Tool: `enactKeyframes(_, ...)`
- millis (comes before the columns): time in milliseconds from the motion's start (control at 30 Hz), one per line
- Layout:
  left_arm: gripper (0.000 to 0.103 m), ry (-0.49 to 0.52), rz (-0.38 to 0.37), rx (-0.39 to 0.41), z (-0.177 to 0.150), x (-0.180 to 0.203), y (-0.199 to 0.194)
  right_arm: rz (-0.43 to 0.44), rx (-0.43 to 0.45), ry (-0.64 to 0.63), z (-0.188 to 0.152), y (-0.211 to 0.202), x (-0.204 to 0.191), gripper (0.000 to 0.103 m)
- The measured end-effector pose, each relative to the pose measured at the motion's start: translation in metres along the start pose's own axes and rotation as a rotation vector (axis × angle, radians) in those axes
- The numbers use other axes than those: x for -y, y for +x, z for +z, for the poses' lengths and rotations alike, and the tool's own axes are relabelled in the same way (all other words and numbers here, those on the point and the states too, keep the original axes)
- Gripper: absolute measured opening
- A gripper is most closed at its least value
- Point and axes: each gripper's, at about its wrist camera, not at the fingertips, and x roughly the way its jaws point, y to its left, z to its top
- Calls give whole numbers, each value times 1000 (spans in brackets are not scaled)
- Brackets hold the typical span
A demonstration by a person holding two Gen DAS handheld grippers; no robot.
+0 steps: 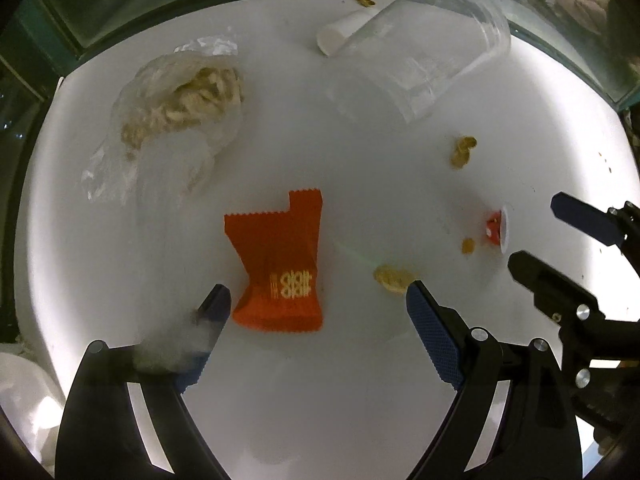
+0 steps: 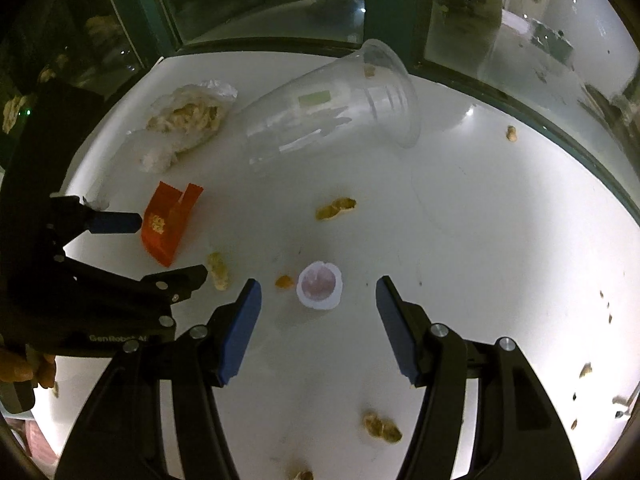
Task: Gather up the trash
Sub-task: 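Move both tools toward the red snack wrapper and white cup lid, then grasp the red snack wrapper with the left tool while the right tool grasps the white cup lid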
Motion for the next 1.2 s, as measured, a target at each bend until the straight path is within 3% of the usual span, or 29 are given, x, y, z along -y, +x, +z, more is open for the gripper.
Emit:
enactKeyframes(433, 87, -32, -28, 95, 0, -17, 11, -23, 79, -54, -4, 15, -8, 58)
enactKeyframes(667, 88, -24, -24, 115, -2, -12, 9, 0, 31, -4, -13, 28, -1, 57)
enactKeyframes(733, 88, -23, -21, 131, -4, -11, 8, 12, 33, 9, -16, 29, 0, 50)
enactKeyframes(933, 88, -29, -15, 152, -17, -7, 1, 16, 34, 16, -13, 30, 4, 42)
enactKeyframes(1033, 72, -11, -27, 175, -19, -5, -2, 5, 40, 9, -14, 29, 5, 28)
enactKeyframes(1100, 52, 19, -42, 191, -23, 2, -7, 11, 39, 0, -11, 31, 3, 28)
enactKeyframes(1200, 34, 42, -58, 200, -26, 11, -11, 16, 37, 8, -12, 30, 5, 28)
